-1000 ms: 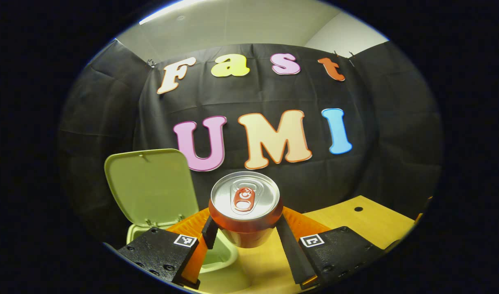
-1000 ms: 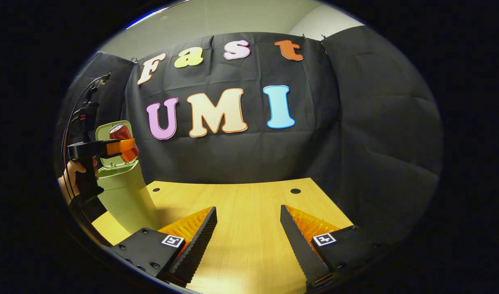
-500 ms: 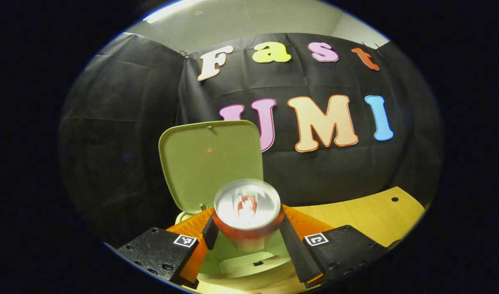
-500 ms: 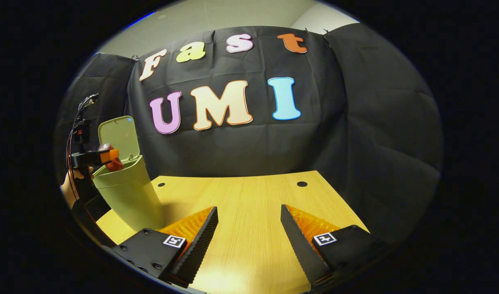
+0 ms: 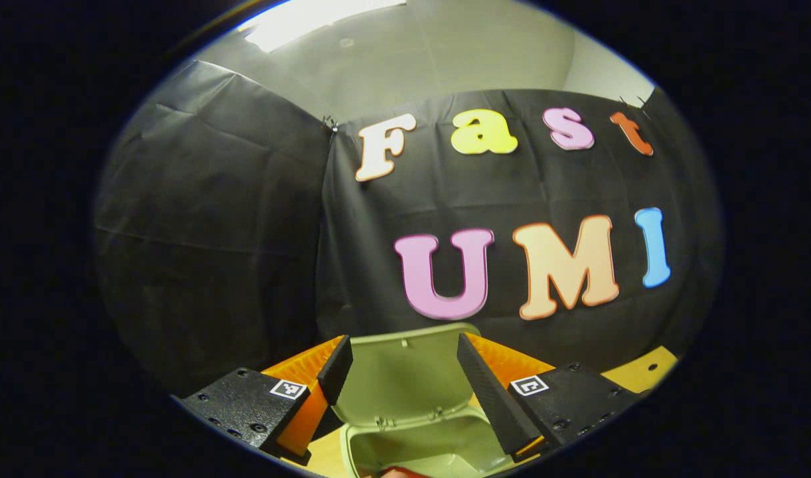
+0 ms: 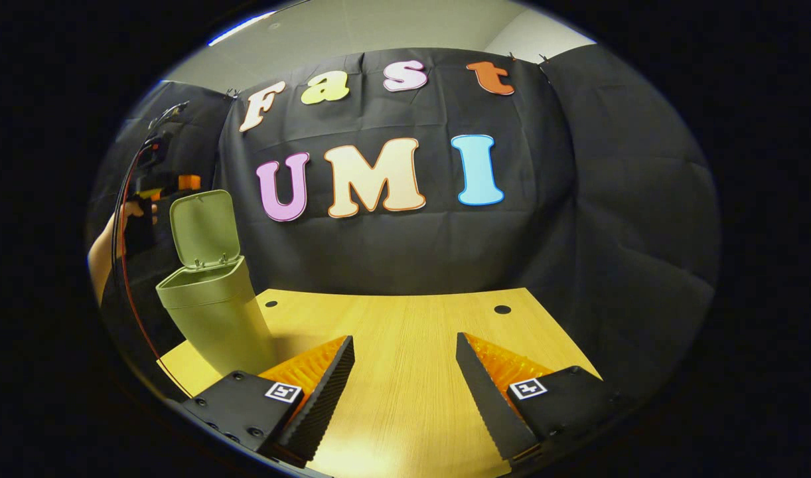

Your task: Press the lid of the desktop garbage bin to open it, pick up the crumpled paper on the desktop and throw it into the bin, then pick up the pop can on the desktop and drop it into the bin, and finally close the garbage bin lid.

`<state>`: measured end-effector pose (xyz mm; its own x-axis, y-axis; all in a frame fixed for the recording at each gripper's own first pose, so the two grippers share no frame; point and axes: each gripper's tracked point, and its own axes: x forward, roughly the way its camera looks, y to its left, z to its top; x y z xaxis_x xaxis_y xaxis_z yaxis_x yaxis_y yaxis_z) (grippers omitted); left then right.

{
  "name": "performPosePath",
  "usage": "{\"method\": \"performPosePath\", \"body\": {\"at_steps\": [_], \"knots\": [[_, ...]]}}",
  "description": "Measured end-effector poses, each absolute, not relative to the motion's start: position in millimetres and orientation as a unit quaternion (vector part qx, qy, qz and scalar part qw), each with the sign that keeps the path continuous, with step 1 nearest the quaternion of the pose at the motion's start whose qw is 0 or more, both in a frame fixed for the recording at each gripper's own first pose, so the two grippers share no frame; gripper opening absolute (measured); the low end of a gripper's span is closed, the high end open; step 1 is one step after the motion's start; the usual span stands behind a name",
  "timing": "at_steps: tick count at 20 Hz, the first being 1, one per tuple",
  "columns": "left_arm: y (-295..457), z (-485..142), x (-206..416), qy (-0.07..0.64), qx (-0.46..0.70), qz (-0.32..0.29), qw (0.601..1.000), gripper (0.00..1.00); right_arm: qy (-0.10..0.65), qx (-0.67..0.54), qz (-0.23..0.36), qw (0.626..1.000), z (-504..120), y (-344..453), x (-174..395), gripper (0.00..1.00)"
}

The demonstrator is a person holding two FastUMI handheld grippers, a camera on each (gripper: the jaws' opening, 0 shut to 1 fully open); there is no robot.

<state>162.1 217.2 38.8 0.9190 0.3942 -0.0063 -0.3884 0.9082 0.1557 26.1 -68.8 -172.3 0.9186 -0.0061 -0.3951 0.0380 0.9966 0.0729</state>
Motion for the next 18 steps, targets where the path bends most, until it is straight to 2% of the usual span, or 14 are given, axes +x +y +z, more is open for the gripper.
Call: {"method": "performPosePath", "body": {"at_steps": [2,4,5,6,10,18], "knots": [[229,41,184,0.024,0.060,0.203,0.977,0.95,0.203,0.041,-0.021,0.978,-175,-70,24,0.97],[231,17,198,0.080,0.034,0.195,0.977,0.97,0.211,0.043,-0.027,0.976,-180,-71,21,0.98],[240,7,201,0.098,0.025,0.201,0.974,0.95,0.215,0.041,-0.028,0.975,-181,-70,19,0.98],[248,2,206,0.106,0.022,0.207,0.972,0.99,0.217,0.038,-0.030,0.975,-182,-69,18,0.97],[254,-6,208,0.121,0.030,0.207,0.970,0.94,0.217,0.028,-0.030,0.975,-180,-65,17,0.98],[202,-20,159,0.137,0.018,0.167,0.976,0.92,0.219,0.033,0.011,0.975,-186,-40,32,0.97]]}}
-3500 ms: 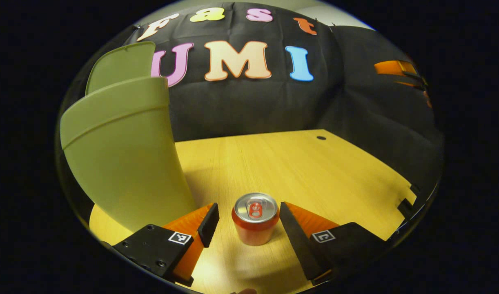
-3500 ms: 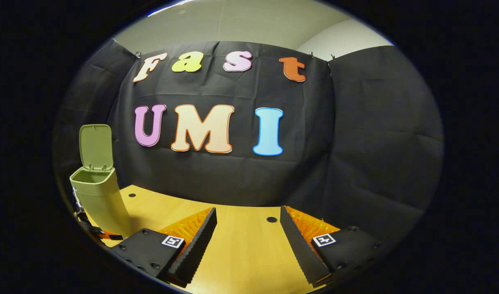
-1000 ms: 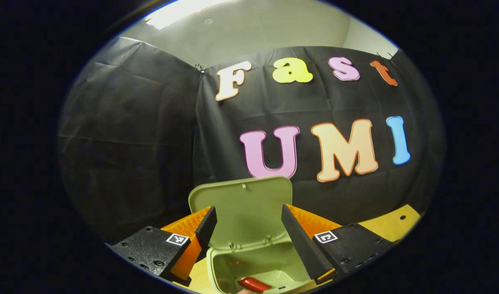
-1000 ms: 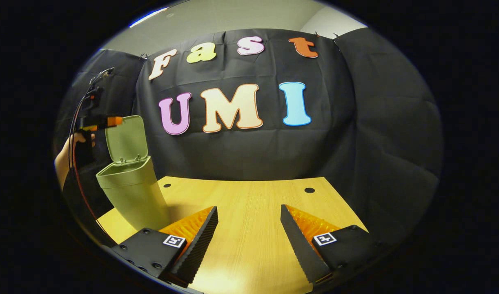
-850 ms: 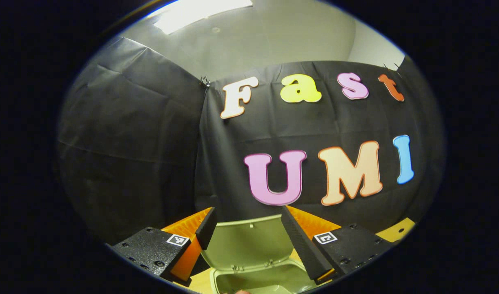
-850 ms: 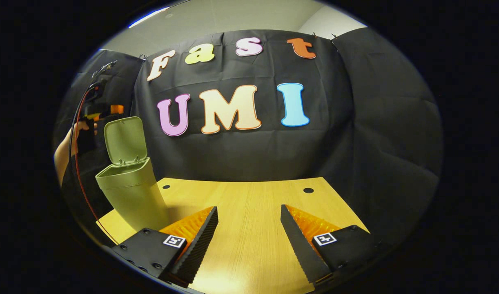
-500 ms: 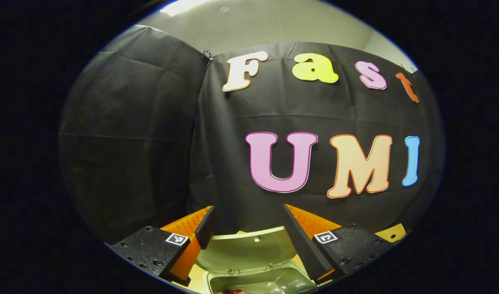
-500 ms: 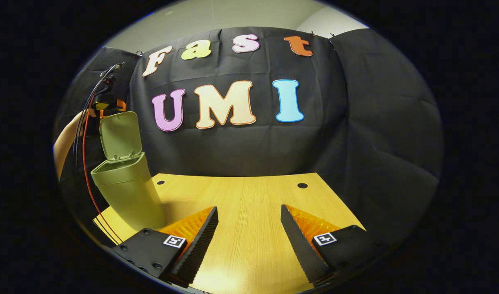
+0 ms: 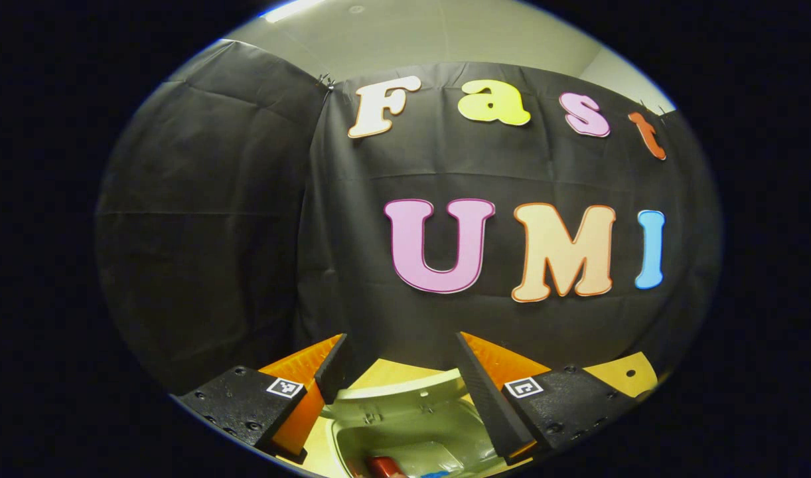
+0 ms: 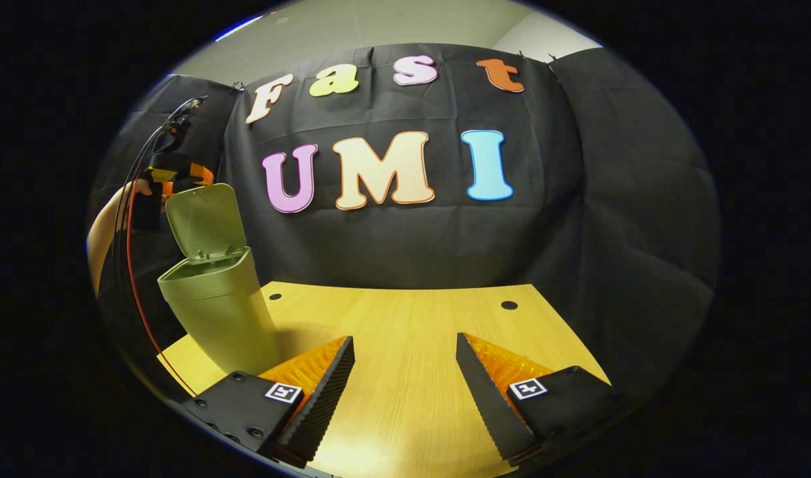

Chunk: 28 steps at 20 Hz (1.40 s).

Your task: Press the lid of the desktop garbage bin to open it, pick up the crumpled paper on the desktop and throw it into the bin, then pick up the pop can on the desktop and drop it into the bin, and finally close the garbage bin lid.

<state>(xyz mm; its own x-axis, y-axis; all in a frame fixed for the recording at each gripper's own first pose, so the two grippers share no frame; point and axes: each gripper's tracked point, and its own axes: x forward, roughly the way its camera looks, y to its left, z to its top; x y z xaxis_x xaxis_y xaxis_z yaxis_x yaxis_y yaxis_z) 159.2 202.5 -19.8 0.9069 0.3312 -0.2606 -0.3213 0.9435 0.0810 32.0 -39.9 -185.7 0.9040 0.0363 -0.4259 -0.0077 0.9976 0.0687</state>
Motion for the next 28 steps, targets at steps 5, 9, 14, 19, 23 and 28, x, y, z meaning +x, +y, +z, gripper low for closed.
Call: {"method": "performPosePath", "body": {"at_steps": [5,9,14,19,23,28], "knots": [[170,-37,129,0.147,0.032,0.142,0.978,0.93,0.227,0.022,0.041,0.973,-189,-30,36,0.98],[161,-56,105,0.158,0.016,0.147,0.976,0.93,0.226,0.027,0.054,0.972,-187,-26,36,0.98],[150,-91,75,0.190,0.013,0.143,0.971,0.98,0.232,0.027,0.062,0.970,-196,-21,37,0.97],[140,-128,55,0.230,0.008,0.128,0.965,0.95,0.238,0.026,0.068,0.968,-201,-13,34,0.98],[137,-147,47,0.249,0.012,0.121,0.961,0.96,0.242,0.021,0.074,0.967,-203,-4,33,0.98],[129,-165,43,0.281,0.056,0.096,0.953,0.98,0.237,0.018,0.072,0.969,-199,-3,32,0.98]]}}
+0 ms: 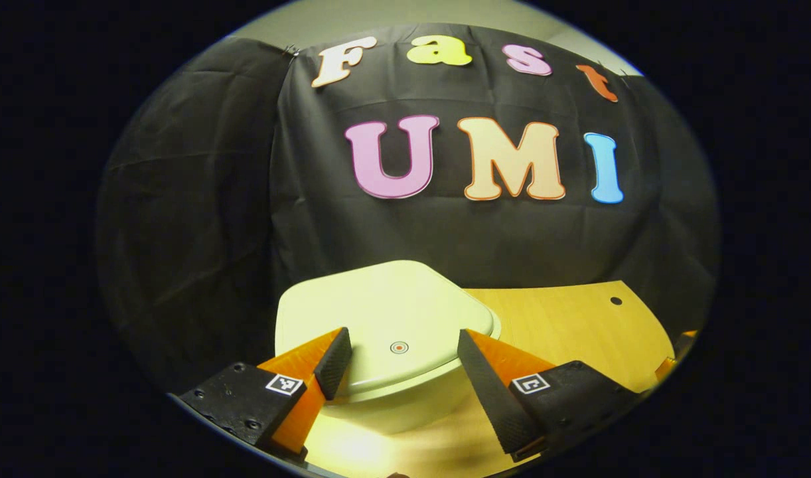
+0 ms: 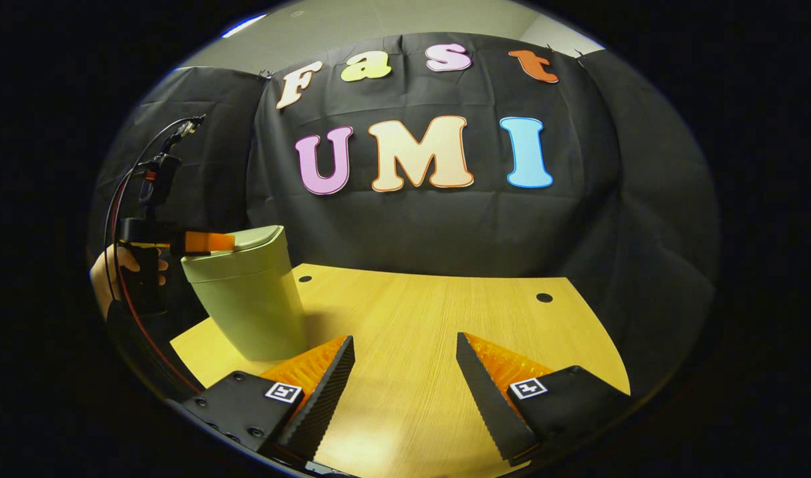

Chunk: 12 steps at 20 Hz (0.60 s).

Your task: Press the lid of the desktop garbage bin to open it, pick up the crumpled paper on the desktop and throw it into the bin, then pick up the pop can on the desktop and drop it into the bin, and finally close the garbage bin lid.

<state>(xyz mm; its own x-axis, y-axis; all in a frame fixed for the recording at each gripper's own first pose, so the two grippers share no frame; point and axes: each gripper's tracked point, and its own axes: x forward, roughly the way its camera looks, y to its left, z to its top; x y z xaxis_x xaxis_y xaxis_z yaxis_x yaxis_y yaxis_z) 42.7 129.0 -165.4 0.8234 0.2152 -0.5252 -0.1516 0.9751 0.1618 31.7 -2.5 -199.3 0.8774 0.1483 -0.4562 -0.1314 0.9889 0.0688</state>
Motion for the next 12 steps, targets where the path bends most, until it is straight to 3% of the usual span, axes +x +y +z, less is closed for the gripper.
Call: {"method": "performPosePath", "body": {"at_steps": [4,7,12], "knots": [[131,-164,44,0.282,0.001,0.085,0.956,1.00,0.230,0.022,0.065,0.971,-197,-6,34,0.98],[131,-166,45,0.286,0.022,0.078,0.955,0.99,0.230,0.022,0.062,0.971,-195,-10,34,0.98],[122,-136,67,0.218,0.058,0.064,0.972,0.96,0.204,0.034,0.062,0.977,-172,-8,42,0.98]]}}
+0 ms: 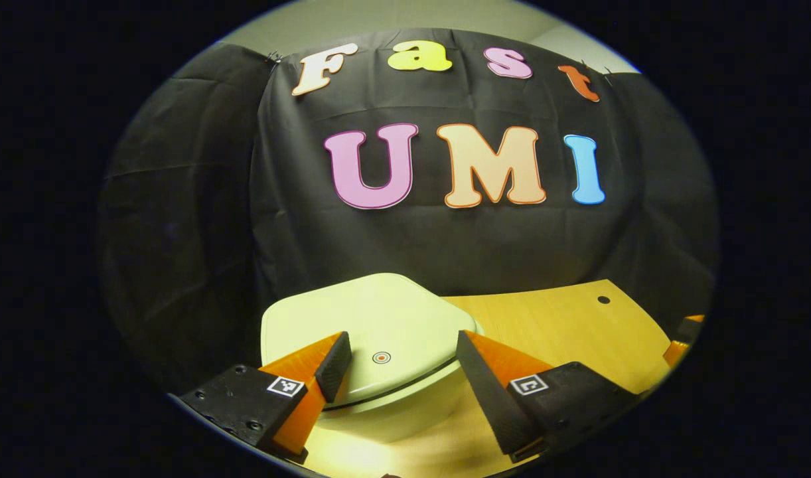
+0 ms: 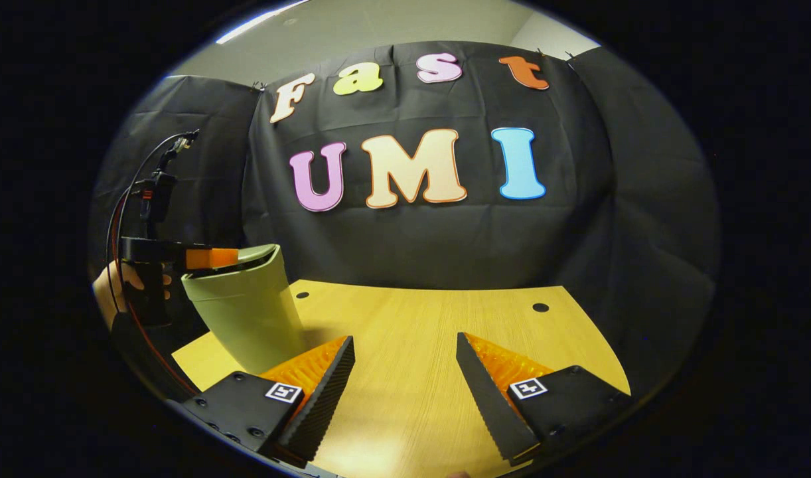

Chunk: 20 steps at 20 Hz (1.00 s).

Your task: Press the lid of the desktop garbage bin to open it, pick up the crumpled paper on the desktop and throw it into the bin, then pick up the pop can on the desktop and drop it into the bin, and finally close the garbage bin lid.

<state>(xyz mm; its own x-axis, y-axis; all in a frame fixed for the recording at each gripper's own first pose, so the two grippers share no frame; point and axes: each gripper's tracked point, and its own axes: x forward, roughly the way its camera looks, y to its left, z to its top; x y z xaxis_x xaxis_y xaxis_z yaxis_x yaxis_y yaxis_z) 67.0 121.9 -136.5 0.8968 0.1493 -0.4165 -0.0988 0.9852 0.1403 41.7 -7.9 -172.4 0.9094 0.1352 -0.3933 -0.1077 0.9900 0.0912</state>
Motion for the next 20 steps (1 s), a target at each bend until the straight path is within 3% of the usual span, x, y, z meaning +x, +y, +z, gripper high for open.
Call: {"method": "performPosePath", "body": {"at_steps": [5,17,20], "knots": [[125,-147,65,0.245,0.040,0.060,0.967,0.98,0.178,0.032,0.059,0.982,-155,-9,49,0.97],[126,-168,57,0.279,0.044,0.063,0.957,0.96,0.198,0.025,0.070,0.977,-170,0,46,0.97],[113,-165,53,0.283,-0.052,0.038,0.957,0.96,0.196,0.026,0.077,0.977,-174,5,38,0.98]]}}
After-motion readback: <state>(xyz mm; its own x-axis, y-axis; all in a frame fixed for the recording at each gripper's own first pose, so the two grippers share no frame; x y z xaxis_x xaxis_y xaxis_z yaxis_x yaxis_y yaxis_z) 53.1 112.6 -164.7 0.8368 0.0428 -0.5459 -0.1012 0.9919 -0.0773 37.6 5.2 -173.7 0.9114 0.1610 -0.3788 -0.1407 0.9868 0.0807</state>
